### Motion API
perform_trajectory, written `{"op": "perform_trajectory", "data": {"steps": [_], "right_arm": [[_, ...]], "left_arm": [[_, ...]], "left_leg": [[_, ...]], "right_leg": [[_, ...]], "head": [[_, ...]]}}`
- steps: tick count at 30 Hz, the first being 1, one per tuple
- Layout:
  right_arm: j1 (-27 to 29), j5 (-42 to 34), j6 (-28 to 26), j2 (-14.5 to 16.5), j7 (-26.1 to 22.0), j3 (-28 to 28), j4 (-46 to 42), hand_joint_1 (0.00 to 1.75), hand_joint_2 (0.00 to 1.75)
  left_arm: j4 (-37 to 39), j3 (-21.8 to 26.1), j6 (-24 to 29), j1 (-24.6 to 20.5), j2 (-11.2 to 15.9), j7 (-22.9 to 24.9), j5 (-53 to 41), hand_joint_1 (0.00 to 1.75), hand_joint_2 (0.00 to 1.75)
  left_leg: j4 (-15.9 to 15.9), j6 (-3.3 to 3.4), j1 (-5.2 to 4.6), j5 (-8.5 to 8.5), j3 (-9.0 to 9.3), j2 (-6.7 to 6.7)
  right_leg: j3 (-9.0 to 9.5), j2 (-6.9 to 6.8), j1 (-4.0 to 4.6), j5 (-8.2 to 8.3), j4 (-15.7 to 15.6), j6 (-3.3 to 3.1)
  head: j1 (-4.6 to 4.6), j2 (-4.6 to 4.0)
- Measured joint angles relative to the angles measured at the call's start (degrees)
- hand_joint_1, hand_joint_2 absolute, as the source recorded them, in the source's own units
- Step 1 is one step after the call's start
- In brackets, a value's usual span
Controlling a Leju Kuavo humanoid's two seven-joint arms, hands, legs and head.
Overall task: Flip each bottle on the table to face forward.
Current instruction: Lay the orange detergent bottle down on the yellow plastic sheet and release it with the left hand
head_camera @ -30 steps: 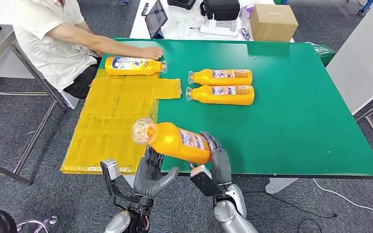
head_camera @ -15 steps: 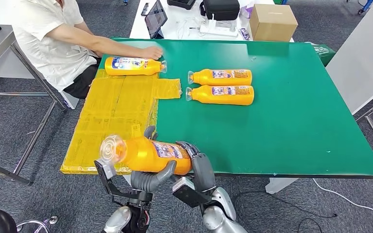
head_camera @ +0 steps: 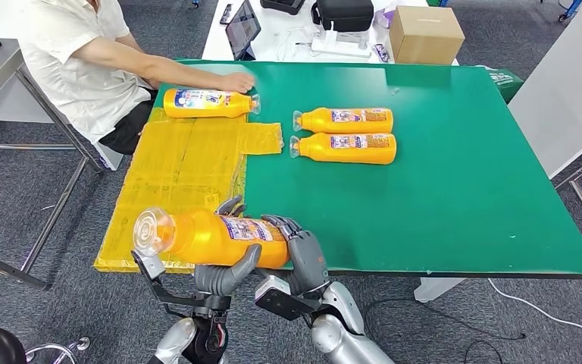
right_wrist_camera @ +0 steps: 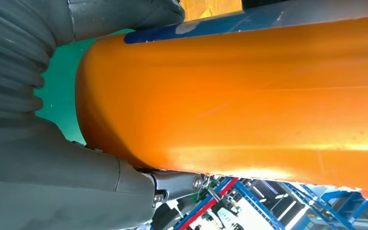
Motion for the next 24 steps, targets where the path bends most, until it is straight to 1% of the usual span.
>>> {"op": "perform_trajectory", "data": {"steps": [2,3,4,7,12,16,19,21,24], "right_arm": [[-0.21,-0.11,0.28,-0.06,0.17,0.55,0.0,0.23,1.75],[-0.28,-0.23,0.5,-0.1,0.26,0.92,-0.01,0.06,1.75],[-0.3,-0.4,0.88,-0.15,0.34,1.33,-0.01,0.0,1.31],[-0.05,-0.87,2.64,-0.4,0.43,2.6,-0.02,0.0,0.0],[0.26,-0.81,3.41,-0.76,-0.44,3.66,-0.05,0.0,0.0],[0.57,-0.6,3.23,-1.03,-1.02,4.03,-0.19,0.0,0.0],[0.85,1.35,0.87,-1.12,-1.12,4.2,-0.25,0.0,0.0],[1.49,3.49,-2.78,-1.26,-1.56,4.2,-0.26,0.0,0.0],[3.34,3.96,-7.92,-1.55,-3.25,3.9,-0.5,0.0,0.0]], "left_arm": [[0.0,0.38,-0.9,0.0,-0.01,-0.39,0.17,1.75,1.75],[0.0,0.65,-1.41,-0.02,-0.01,-0.52,0.36,1.75,1.75],[0.0,0.98,-1.94,-0.05,0.0,-0.51,0.64,1.75,1.75],[0.0,2.2,-3.88,-0.12,0.13,0.16,2.03,1.75,1.75],[-0.03,3.89,-6.91,0.04,0.29,0.5,2.69,1.75,1.75],[-0.24,4.52,-7.75,0.51,0.3,0.41,2.58,1.75,1.75],[-0.6,4.71,-7.61,0.91,0.3,0.5,2.07,1.75,1.75],[-1.06,4.8,-5.63,0.95,0.25,1.06,0.49,1.75,1.75],[-1.32,5.25,0.22,0.6,0.03,2.27,-2.32,1.73,1.75]], "left_leg": [[0.0,0.0,0.0,0.0,0.0,0.01],[0.0,0.0,0.0,0.0,0.0,0.02],[0.0,0.0,0.0,0.0,0.0,0.02],[0.0,0.0,0.0,0.0,0.0,0.02],[0.0,0.0,0.0,0.0,0.0,0.02],[0.0,0.0,0.0,0.0,0.0,0.02],[0.0,0.0,0.0,0.0,0.0,0.02],[0.0,0.0,0.0,0.0,0.0,0.0],[0.0,0.0,0.0,-0.01,-0.02,-0.02]], "right_leg": [[-0.02,0.0,0.0,0.0,0.0,0.0],[-0.02,0.0,0.0,0.0,0.0,0.0],[-0.03,0.0,0.0,0.0,0.0,0.0],[-0.03,0.0,0.0,0.0,0.0,0.0],[-0.04,0.01,0.0,0.0,0.0,0.0],[-0.05,0.01,-0.01,0.0,-0.01,0.0],[-0.05,0.01,-0.01,0.0,-0.01,0.0],[-0.04,0.0,0.0,0.0,-0.01,0.0],[-0.04,0.0,0.0,0.0,-0.01,0.0]], "head": [[0.0,0.0],[0.0,0.0],[0.01,0.0],[-0.01,0.0],[0.01,0.0],[0.0,0.0],[-0.01,0.0],[0.01,0.0],[0.03,0.0]]}}
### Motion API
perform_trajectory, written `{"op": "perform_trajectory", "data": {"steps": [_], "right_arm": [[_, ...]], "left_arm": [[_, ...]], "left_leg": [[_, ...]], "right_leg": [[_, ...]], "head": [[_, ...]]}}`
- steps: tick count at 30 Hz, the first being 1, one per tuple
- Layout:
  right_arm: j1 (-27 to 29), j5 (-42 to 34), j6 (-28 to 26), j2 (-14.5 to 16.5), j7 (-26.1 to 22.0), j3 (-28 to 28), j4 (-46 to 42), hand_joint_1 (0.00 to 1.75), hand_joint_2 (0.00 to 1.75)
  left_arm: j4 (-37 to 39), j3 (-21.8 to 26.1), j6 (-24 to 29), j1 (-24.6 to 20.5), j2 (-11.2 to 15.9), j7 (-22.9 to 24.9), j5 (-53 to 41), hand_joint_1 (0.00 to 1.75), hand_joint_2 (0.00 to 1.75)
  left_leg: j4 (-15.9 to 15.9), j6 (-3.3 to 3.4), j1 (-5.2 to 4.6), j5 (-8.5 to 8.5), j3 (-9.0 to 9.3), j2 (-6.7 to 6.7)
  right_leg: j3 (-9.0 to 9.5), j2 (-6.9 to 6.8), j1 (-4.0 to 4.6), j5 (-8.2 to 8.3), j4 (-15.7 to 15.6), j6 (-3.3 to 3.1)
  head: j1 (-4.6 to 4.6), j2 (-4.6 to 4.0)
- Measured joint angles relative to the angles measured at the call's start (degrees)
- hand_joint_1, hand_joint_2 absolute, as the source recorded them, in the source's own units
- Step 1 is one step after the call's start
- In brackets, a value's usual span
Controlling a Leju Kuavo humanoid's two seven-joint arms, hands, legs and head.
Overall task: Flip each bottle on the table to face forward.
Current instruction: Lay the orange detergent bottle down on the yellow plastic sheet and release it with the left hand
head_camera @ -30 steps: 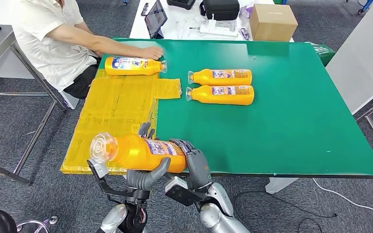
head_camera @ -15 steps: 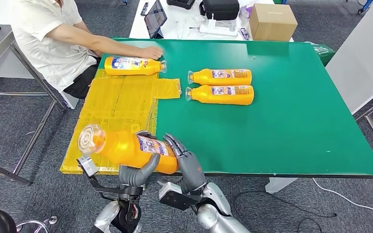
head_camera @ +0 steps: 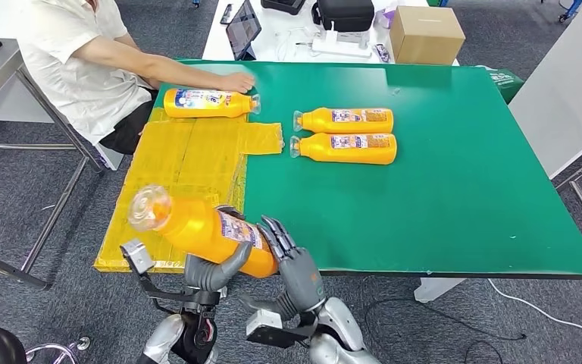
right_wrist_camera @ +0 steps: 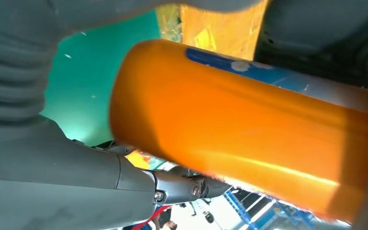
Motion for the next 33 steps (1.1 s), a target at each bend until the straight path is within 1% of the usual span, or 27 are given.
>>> {"op": "perform_trajectory", "data": {"steps": [3,5,6,7,9,10,11,12,13,15,16,18,21,23,25,28,30,31,33], "right_arm": [[2.95,0.18,-1.49,0.01,-2.04,-0.65,-2.31,0.0,0.0],[4.83,1.73,-1.64,0.43,-2.46,-1.55,-4.73,0.0,0.0],[5.62,2.62,-1.69,0.78,-2.5,-2.23,-5.94,0.0,0.0],[6.29,3.16,-1.72,1.16,-2.52,-3.06,-7.02,0.0,0.0],[7.17,2.74,-1.81,1.96,-2.56,-4.55,-8.34,0.0,0.0],[7.36,2.11,-1.88,2.33,-2.56,-5.11,-8.57,0.0,0.0],[7.39,1.53,-1.94,2.68,-2.57,-5.47,-8.61,0.0,0.0],[7.34,1.0,-1.99,3.08,-2.57,-5.72,-8.57,0.0,0.0],[7.22,0.44,-2.02,3.56,-2.57,-5.89,-8.51,0.0,0.0],[6.94,-0.55,-2.02,4.47,-2.57,-5.97,-8.32,0.0,0.0],[6.84,-0.81,-2.02,4.8,-2.57,-5.98,-8.21,0.0,0.0],[6.74,-1.08,-2.02,5.19,-2.57,-6.02,-8.0,0.0,0.0],[6.57,-1.41,-2.03,5.57,-2.57,-6.03,-7.73,0.0,0.0],[6.23,-2.13,-2.02,5.68,-2.57,-5.87,-7.47,0.0,0.0],[5.7,-3.29,-2.02,5.69,-2.57,-5.45,-7.19,0.0,0.0],[4.95,-5.28,-2.02,5.73,-2.57,-4.48,-6.84,0.0,0.0],[4.63,-6.45,-2.02,5.78,-2.58,-3.79,-6.64,0.0,0.0],[4.51,-6.99,-2.02,5.8,-2.58,-3.46,-6.55,0.0,0.0],[4.29,-7.71,-2.02,5.8,-2.58,-2.9,-6.36,0.0,0.0]], "left_arm": [[0.34,1.97,5.58,-1.01,-0.16,0.61,-0.79,1.74,1.75],[1.13,3.53,9.96,-1.99,-0.02,0.56,-3.13,1.75,1.75],[1.86,4.12,13.41,-2.66,0.11,0.19,-5.8,1.75,1.75],[2.97,4.62,17.97,-3.59,0.27,-0.64,-9.8,1.75,1.75],[6.19,6.43,27.56,-5.97,0.45,-3.95,-22.62,1.75,1.75],[8.09,8.38,30.94,-7.33,0.26,-6.05,-31.37,1.75,1.75],[9.95,10.99,32.89,-8.71,-0.16,-7.82,-40.48,1.75,1.75],[11.77,14.1,33.68,-10.12,-0.73,-8.93,-49.08,1.75,1.75],[13.6,17.43,34.0,-11.5,-1.35,-9.4,-56.58,1.75,1.75],[16.81,23.43,34.29,-13.9,-2.29,-9.15,-65.94,1.75,1.75],[18.12,25.98,34.39,-14.8,-2.68,-8.96,-68.27,1.75,1.75],[20.04,29.92,34.55,-15.98,-3.28,-8.79,-69.94,1.75,1.75],[21.99,33.29,34.61,-16.94,-3.81,-8.3,-71.59,1.75,1.75],[23.7,34.88,34.61,-18.04,-3.97,-6.41,-75.59,1.75,1.75],[26.62,36.13,34.6,-20.11,-3.69,-2.09,-83.33,1.75,1.75],[34.88,36.07,33.29,-25.28,-1.65,8.7,-97.64,1.75,1.75],[41.57,34.94,29.0,-29.03,0.04,15.35,-103.05,1.75,1.75],[44.47,34.28,26.06,-30.59,0.71,17.7,-104.29,1.75,1.75],[49.05,33.1,21.55,-32.94,1.63,20.35,-105.32,1.75,1.75]], "left_leg": [[0.0,-0.01,0.0,-0.01,0.0,0.01],[0.0,-0.01,0.02,-0.01,0.0,0.01],[0.0,-0.02,0.04,0.0,-0.01,0.0],[0.0,-0.02,0.06,0.01,-0.01,0.0],[0.0,-0.02,0.08,0.03,-0.01,0.01],[0.0,-0.02,0.08,0.05,-0.01,0.01],[0.0,-0.02,0.08,0.07,-0.01,0.01],[0.0,-0.02,0.08,0.09,-0.01,0.0],[0.0,-0.02,0.07,0.1,0.0,0.01],[0.0,-0.02,0.07,0.1,0.02,0.06],[0.0,-0.02,0.07,0.1,0.02,0.09],[0.0,-0.03,0.07,0.11,0.02,0.09],[0.0,-0.03,0.08,0.11,-0.01,0.07],[0.0,-0.03,0.08,0.11,-0.02,0.08],[0.0,-0.03,0.08,0.11,-0.04,0.07],[0.0,-0.09,0.08,0.17,-0.03,0.06],[0.0,-0.11,0.09,0.22,-0.03,0.06],[0.0,-0.11,0.09,0.23,-0.03,0.06],[0.0,-0.09,0.09,0.25,-0.03,0.06]], "right_leg": [[-0.02,0.01,0.01,0.0,0.0,0.0],[-0.02,0.0,0.03,0.0,0.01,0.0],[-0.02,0.0,0.04,0.0,0.01,-0.01],[-0.01,0.0,0.06,0.0,0.01,-0.01],[-0.01,0.0,0.08,0.02,0.02,-0.03],[0.0,0.0,0.08,0.03,0.02,-0.04],[0.01,-0.01,0.07,0.03,0.02,-0.04],[0.03,-0.01,0.07,0.04,0.02,-0.04],[0.04,-0.01,0.07,0.05,0.02,-0.04],[0.02,0.01,0.07,0.1,0.03,-0.08],[-0.01,0.02,0.07,0.13,0.03,-0.12],[-0.04,0.02,0.08,0.16,0.03,-0.17],[-0.04,0.01,0.08,0.14,0.03,-0.18],[-0.05,0.01,0.08,0.14,0.03,-0.18],[-0.06,0.01,0.08,0.14,0.03,-0.18],[-0.06,0.0,0.09,0.16,0.03,-0.19],[-0.06,0.01,0.09,0.19,0.05,-0.19],[-0.06,0.01,0.09,0.2,0.05,-0.19],[-0.06,0.01,0.1,0.2,0.07,-0.19]], "head": [[-0.02,0.0],[-0.03,0.0],[-0.02,0.0],[-0.02,0.0],[-0.03,0.0],[-0.03,0.0],[-0.01,0.0],[0.0,0.0],[0.01,0.0],[-0.02,0.0],[-0.03,0.0],[-0.02,0.0],[-0.01,0.0],[-0.01,0.0],[0.0,0.0],[-0.01,0.0],[-0.01,0.0],[-0.02,0.0],[0.0,0.0]]}}
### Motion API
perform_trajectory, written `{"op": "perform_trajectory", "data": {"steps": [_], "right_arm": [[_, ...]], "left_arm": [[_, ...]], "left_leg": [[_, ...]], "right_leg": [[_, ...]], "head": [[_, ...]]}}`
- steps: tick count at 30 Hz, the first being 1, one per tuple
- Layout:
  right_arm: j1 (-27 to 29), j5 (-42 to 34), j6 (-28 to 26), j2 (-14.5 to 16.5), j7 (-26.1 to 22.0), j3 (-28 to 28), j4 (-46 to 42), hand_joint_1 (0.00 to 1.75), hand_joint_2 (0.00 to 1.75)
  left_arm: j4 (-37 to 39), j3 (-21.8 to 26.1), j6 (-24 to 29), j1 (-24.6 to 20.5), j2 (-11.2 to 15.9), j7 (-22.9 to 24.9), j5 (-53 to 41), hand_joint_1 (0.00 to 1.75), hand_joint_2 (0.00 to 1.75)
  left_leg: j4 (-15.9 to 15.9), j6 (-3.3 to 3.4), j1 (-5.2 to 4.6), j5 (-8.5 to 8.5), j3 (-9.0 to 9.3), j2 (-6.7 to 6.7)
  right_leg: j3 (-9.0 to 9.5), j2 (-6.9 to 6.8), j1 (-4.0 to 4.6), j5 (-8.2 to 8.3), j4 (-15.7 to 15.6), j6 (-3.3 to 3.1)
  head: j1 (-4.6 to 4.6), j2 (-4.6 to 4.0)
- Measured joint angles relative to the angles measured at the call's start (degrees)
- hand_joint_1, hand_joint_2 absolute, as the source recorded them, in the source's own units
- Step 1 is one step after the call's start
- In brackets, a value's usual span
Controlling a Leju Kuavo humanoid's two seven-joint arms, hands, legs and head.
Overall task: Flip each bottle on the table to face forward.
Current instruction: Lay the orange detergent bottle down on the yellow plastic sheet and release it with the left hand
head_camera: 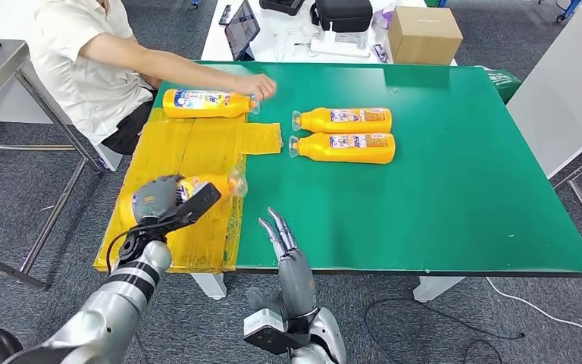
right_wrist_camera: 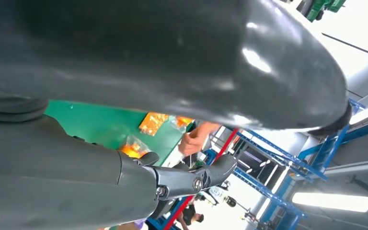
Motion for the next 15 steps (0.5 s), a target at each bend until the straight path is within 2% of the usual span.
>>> {"op": "perform_trajectory", "data": {"steps": [4,6,8,10,12,15], "right_arm": [[-0.3,-0.5,0.0,-0.01,-0.01,0.57,0.22,0.0,0.0],[-0.43,-1.0,0.0,-0.02,-0.01,0.77,0.27,0.0,0.0],[-0.48,-1.81,0.0,-0.02,-0.01,0.88,0.28,0.0,0.0],[-0.48,-2.72,0.0,-0.02,-0.01,0.9,0.28,0.0,0.0],[-0.47,-3.24,0.0,-0.03,-0.01,0.91,0.28,0.0,0.0],[-0.46,-3.81,0.0,-0.05,-0.01,0.97,0.28,0.0,0.0]], "left_arm": [[5.29,-1.43,-3.55,-3.07,1.01,1.45,-0.34,1.65,1.75],[7.0,-1.96,-7.19,-4.4,1.42,2.17,-0.14,1.56,1.75],[8.11,-2.35,-10.93,-5.58,1.87,2.47,0.26,0.99,1.75],[8.81,-2.6,-13.07,-6.38,2.26,2.12,0.54,0.25,1.75],[9.28,-2.92,-14.11,-6.68,2.56,1.01,0.77,0.02,1.75],[9.82,-3.47,-15.91,-6.74,2.83,-1.34,1.24,0.0,1.75]], "left_leg": [[0.0,0.0,-0.01,-0.01,0.0,-0.01],[0.0,0.0,-0.01,-0.02,0.0,-0.02],[-0.01,-0.02,-0.01,-0.03,0.02,-0.03],[-0.01,-0.03,0.0,-0.03,0.06,-0.02],[-0.01,-0.03,0.0,-0.02,0.09,-0.02],[-0.01,-0.02,0.0,0.01,0.09,-0.02]], "right_leg": [[0.03,-0.01,-0.01,-0.01,0.0,0.01],[0.03,-0.01,0.0,-0.02,0.0,0.0],[0.05,-0.01,0.0,-0.03,0.0,-0.01],[0.07,-0.01,0.0,-0.04,0.01,-0.01],[0.08,0.0,0.01,-0.03,0.01,-0.02],[0.09,-0.01,0.0,-0.02,0.03,-0.02]], "head": [[0.0,0.0],[-0.01,0.0],[-0.02,0.0],[-0.02,0.0],[-0.01,0.0],[0.0,-0.01]]}}
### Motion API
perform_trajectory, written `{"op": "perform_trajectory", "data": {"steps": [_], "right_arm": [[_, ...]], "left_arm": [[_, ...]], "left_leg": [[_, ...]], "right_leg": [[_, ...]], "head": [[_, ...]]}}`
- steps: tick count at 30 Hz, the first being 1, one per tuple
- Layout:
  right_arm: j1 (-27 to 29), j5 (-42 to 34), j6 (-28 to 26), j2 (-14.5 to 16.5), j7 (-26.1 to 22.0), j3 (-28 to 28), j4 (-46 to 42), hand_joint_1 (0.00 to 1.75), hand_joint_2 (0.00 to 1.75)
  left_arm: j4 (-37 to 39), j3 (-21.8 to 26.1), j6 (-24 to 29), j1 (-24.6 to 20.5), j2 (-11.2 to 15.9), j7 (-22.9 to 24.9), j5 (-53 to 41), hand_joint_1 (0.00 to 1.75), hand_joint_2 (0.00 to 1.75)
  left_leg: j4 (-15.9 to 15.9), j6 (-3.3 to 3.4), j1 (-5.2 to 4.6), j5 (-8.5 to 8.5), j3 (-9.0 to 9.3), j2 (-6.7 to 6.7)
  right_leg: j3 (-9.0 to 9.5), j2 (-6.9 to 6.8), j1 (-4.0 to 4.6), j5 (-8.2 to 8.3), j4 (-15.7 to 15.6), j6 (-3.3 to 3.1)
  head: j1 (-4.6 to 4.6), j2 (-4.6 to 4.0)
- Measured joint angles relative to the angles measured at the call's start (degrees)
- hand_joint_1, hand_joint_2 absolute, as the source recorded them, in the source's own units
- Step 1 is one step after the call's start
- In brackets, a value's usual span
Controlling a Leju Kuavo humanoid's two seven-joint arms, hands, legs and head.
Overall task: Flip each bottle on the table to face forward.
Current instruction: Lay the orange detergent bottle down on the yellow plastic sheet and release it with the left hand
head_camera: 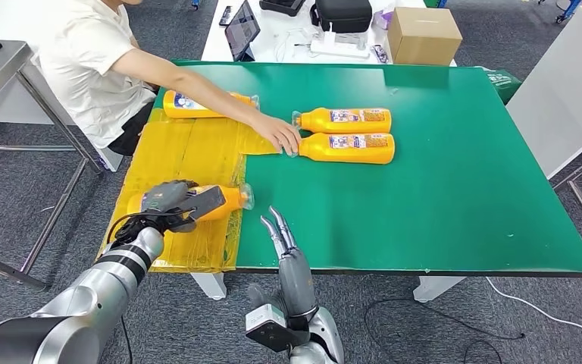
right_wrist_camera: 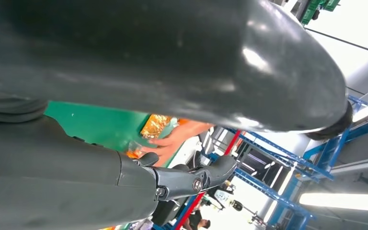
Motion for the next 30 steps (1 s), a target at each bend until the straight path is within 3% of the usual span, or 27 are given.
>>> {"op": "perform_trajectory", "data": {"steps": [6,13,16,24,30], "right_arm": [[0.02,-0.37,-0.01,-0.06,-0.02,0.2,-0.07,0.0,0.0],[0.1,-0.07,0.0,-0.07,-0.02,0.11,-0.33,0.0,0.0],[0.23,-0.04,0.0,-0.09,-0.02,0.02,-0.33,0.0,0.0],[0.77,2.79,-0.01,-0.14,-0.02,-0.73,-0.33,0.0,0.0],[1.69,6.08,-0.01,-0.12,-0.02,-2.37,-0.59,0.0,0.0]], "left_arm": [[0.49,-0.83,-2.92,-0.08,0.16,-3.19,0.08,0.0,1.75],[0.51,-3.5,-12.66,-1.19,0.05,-9.49,0.41,0.0,1.75],[0.5,-4.45,-14.11,-1.24,-0.13,-11.36,0.82,0.0,1.75],[-3.41,-4.9,-6.6,3.19,-3.53,-17.52,9.41,0.0,1.75],[-13.89,-8.45,-2.31,10.17,-6.25,-20.44,22.83,0.0,1.75]], "left_leg": [[0.0,0.01,-0.01,0.01,0.0,-0.04],[0.0,0.01,-0.01,0.01,0.07,-0.07],[0.0,0.02,-0.01,0.02,0.13,-0.08],[0.01,0.02,-0.03,0.01,0.08,-0.07],[0.01,0.02,-0.03,-0.02,-0.04,-0.05]], "right_leg": [[0.04,-0.02,-0.01,-0.01,0.0,0.01],[0.1,-0.02,-0.01,-0.01,0.0,0.01],[0.18,-0.03,-0.01,-0.01,0.0,0.01],[0.11,-0.02,-0.02,0.0,-0.01,0.01],[-0.04,-0.01,-0.01,-0.01,-0.01,0.01]], "head": [[-0.01,0.0],[-0.01,0.01],[-0.01,0.01],[0.01,0.01],[-0.01,0.01]]}}
